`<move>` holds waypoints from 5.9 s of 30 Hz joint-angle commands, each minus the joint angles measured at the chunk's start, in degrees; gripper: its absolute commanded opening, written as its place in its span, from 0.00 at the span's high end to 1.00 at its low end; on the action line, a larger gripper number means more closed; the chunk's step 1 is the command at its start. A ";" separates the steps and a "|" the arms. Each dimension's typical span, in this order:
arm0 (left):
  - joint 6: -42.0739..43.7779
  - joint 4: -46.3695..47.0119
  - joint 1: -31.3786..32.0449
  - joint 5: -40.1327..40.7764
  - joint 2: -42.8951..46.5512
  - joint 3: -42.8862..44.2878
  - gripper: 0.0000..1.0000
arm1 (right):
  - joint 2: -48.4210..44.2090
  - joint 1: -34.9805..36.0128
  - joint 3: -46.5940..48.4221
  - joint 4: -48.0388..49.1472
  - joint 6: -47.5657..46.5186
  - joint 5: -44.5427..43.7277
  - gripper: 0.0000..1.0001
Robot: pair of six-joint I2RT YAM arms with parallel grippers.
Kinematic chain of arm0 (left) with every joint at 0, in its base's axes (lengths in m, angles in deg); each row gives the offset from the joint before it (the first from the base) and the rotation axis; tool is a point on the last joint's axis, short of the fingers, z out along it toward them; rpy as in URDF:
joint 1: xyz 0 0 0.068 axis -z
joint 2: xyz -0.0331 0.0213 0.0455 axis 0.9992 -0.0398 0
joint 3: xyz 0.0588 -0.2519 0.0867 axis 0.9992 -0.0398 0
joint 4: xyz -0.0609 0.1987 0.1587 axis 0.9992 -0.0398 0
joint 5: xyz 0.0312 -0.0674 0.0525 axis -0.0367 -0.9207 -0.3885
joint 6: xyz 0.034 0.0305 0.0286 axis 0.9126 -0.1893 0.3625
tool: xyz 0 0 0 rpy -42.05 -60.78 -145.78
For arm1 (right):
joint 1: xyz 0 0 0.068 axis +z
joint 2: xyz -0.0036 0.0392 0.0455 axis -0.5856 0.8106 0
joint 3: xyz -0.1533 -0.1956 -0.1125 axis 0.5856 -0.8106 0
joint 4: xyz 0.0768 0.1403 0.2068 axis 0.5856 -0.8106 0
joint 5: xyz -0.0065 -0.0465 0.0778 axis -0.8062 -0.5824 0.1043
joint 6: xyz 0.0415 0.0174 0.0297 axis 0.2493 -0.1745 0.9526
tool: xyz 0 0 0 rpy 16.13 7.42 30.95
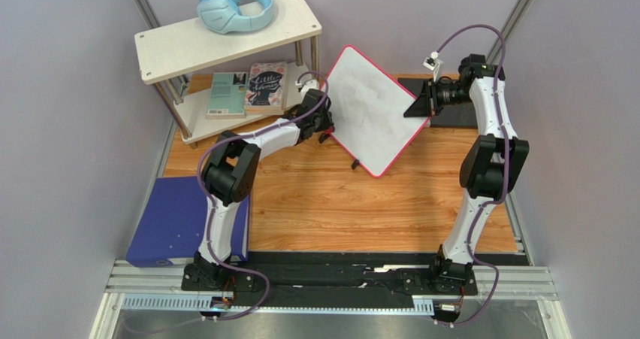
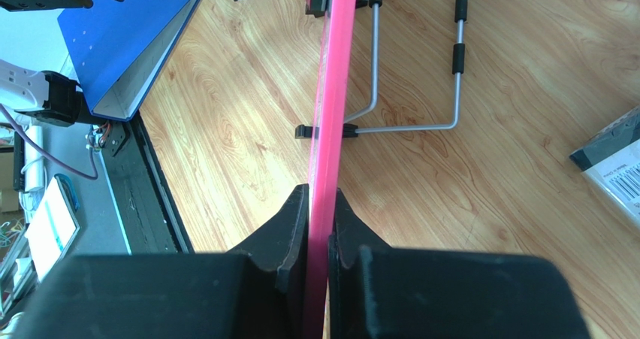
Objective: Erase the whiteboard
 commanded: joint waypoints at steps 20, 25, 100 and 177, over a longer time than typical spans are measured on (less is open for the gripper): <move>1.85 15.09 -4.06 1.67 -3.23 6.40 1.00 | 2.71 3.86 0.06 -12.76 -12.83 -3.93 1.00; 4.84 15.80 -4.67 2.99 0.89 1.57 1.00 | 3.58 3.86 0.49 -12.94 -12.57 -4.46 1.00; 17.94 8.94 -0.72 -2.36 22.17 -22.43 1.00 | -12.06 -7.83 -10.05 27.58 28.73 9.08 1.00; 20.40 9.73 0.16 -1.58 22.52 -27.00 1.00 | -16.81 0.25 -17.62 30.13 41.92 -9.29 1.00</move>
